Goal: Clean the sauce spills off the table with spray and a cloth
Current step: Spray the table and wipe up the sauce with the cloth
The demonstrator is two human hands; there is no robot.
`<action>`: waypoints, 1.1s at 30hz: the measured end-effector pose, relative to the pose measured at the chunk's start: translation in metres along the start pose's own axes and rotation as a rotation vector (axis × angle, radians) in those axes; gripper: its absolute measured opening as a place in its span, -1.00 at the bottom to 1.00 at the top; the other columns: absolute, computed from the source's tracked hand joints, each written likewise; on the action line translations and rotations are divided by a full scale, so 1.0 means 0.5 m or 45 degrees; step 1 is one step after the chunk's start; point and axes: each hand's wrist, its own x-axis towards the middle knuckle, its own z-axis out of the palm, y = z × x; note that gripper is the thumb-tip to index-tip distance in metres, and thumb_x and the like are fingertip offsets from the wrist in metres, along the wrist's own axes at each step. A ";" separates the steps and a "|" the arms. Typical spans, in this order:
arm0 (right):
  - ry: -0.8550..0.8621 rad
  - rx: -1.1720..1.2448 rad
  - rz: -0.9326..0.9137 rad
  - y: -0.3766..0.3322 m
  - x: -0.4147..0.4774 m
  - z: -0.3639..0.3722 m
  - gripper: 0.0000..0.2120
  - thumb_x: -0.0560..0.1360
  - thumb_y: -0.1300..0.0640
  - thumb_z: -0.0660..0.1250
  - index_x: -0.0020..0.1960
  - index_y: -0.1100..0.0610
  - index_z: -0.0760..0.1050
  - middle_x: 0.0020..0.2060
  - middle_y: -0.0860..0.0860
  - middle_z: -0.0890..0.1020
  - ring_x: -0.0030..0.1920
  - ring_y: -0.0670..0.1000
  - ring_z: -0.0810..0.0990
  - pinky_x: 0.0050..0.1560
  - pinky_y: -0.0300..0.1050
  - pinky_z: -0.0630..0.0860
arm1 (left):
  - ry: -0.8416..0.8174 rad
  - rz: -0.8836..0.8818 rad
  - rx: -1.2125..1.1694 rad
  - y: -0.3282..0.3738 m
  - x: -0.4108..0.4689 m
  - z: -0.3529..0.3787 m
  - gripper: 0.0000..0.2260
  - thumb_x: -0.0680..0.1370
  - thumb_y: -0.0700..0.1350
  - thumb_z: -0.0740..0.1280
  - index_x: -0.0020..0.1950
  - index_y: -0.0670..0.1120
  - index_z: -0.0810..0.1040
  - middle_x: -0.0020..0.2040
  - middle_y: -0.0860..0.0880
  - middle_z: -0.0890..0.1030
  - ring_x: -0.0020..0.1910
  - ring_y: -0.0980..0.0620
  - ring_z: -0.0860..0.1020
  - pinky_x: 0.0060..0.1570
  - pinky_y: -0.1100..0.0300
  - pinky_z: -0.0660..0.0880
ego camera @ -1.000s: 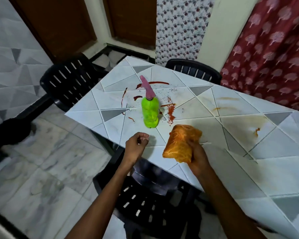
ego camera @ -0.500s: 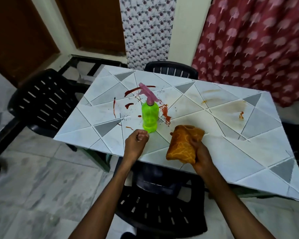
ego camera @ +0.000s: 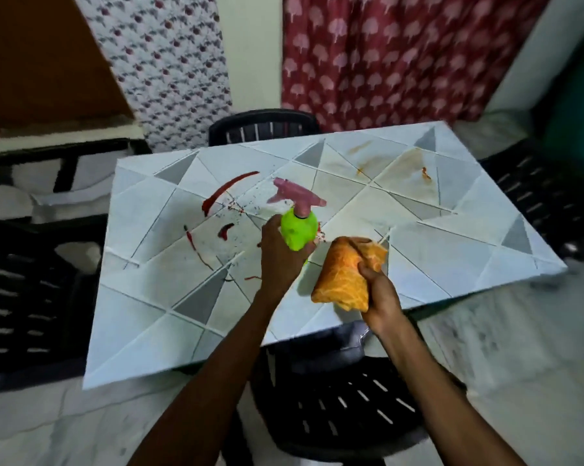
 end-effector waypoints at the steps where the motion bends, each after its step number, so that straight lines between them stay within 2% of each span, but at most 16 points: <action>1: 0.057 0.010 -0.014 0.010 -0.014 0.011 -0.60 0.66 0.18 0.20 0.48 0.21 0.39 0.18 0.22 0.63 -0.02 0.14 0.66 -0.18 -0.03 0.67 | -0.023 0.025 0.005 0.004 0.005 -0.007 -0.28 0.30 0.02 0.60 0.35 -0.16 0.38 0.19 -0.12 0.46 0.18 -0.07 0.46 0.13 0.20 0.37; 5: 0.204 0.090 -0.104 0.031 -0.047 0.029 -0.61 0.63 0.21 0.25 0.45 0.20 0.43 0.16 0.20 0.66 0.05 0.21 0.67 -0.02 0.08 0.65 | -0.119 0.132 0.020 0.024 0.026 -0.027 -0.30 0.32 0.07 0.58 0.35 -0.09 0.36 0.20 -0.08 0.46 0.21 -0.08 0.43 0.05 0.18 0.34; 9: 0.354 0.185 -0.131 0.026 -0.059 0.030 -0.67 0.63 0.21 0.28 0.38 0.16 0.46 0.09 0.18 0.70 0.00 0.19 0.71 -0.13 0.06 0.67 | -0.177 0.165 0.130 0.028 0.056 -0.029 -0.40 0.32 0.12 0.57 0.22 -0.04 0.40 0.13 -0.04 0.50 0.15 -0.12 0.50 -0.04 0.10 0.41; 12: 0.427 0.215 -0.144 0.014 -0.060 0.013 -0.67 0.63 0.20 0.29 0.38 0.15 0.44 0.08 0.17 0.69 -0.01 0.18 0.70 -0.16 0.06 0.65 | -0.226 0.250 0.134 0.032 0.074 -0.024 -0.40 0.29 0.11 0.59 0.21 -0.06 0.46 0.10 -0.06 0.57 0.09 -0.11 0.54 -0.03 0.16 0.38; 14: 0.458 0.227 -0.162 0.000 -0.055 -0.006 -0.67 0.63 0.20 0.29 0.38 0.14 0.45 0.10 0.17 0.69 0.01 0.19 0.69 -0.16 0.05 0.65 | -0.248 0.326 0.142 0.046 0.089 -0.014 -0.40 0.28 0.13 0.59 0.21 -0.06 0.49 0.09 -0.06 0.59 0.09 -0.12 0.54 0.00 0.11 0.42; 18: 0.505 0.246 -0.181 -0.043 -0.027 -0.055 -0.65 0.62 0.19 0.31 0.40 0.14 0.45 0.18 0.20 0.66 0.08 0.23 0.68 -0.02 0.14 0.64 | -0.327 0.433 0.096 0.111 0.125 0.023 -0.46 0.28 0.16 0.57 0.14 -0.01 0.51 0.01 -0.02 0.62 0.03 -0.09 0.56 0.01 0.07 0.48; 22: 0.569 0.291 -0.189 -0.085 0.008 -0.110 -0.61 0.59 0.20 0.34 0.41 0.13 0.45 0.20 0.22 0.66 0.16 0.30 0.65 0.21 0.38 0.55 | -0.427 0.457 0.034 0.184 0.155 0.104 -0.47 0.27 0.18 0.55 0.15 0.00 0.55 0.02 0.01 0.65 0.03 -0.05 0.59 0.06 0.03 0.51; 26: 0.618 0.337 -0.213 -0.125 0.042 -0.182 -0.67 0.59 0.22 0.33 0.34 0.10 0.49 0.22 0.25 0.64 0.20 0.33 0.63 0.24 0.47 0.49 | -0.536 0.495 0.032 0.233 0.184 0.221 -0.45 0.26 0.26 0.50 0.16 0.03 0.56 0.02 0.05 0.66 0.03 -0.01 0.61 0.09 0.01 0.53; 30: 0.646 0.382 -0.230 -0.161 0.061 -0.240 -0.78 0.61 0.24 0.29 0.23 0.06 0.51 0.15 0.24 0.65 0.15 0.31 0.63 0.21 0.43 0.52 | -0.697 0.486 0.014 0.263 0.222 0.340 -0.46 0.28 0.28 0.48 0.16 0.07 0.54 0.04 0.09 0.66 0.06 0.03 0.61 0.11 -0.02 0.53; 33: 0.701 0.375 -0.241 -0.185 0.071 -0.280 -0.79 0.65 0.26 0.24 0.26 0.10 0.46 0.06 0.18 0.65 0.04 0.24 0.63 0.06 0.23 0.59 | -0.773 0.514 0.022 0.286 0.240 0.427 -0.44 0.28 0.27 0.49 0.17 0.03 0.54 0.05 0.07 0.65 0.06 0.02 0.61 0.11 -0.02 0.53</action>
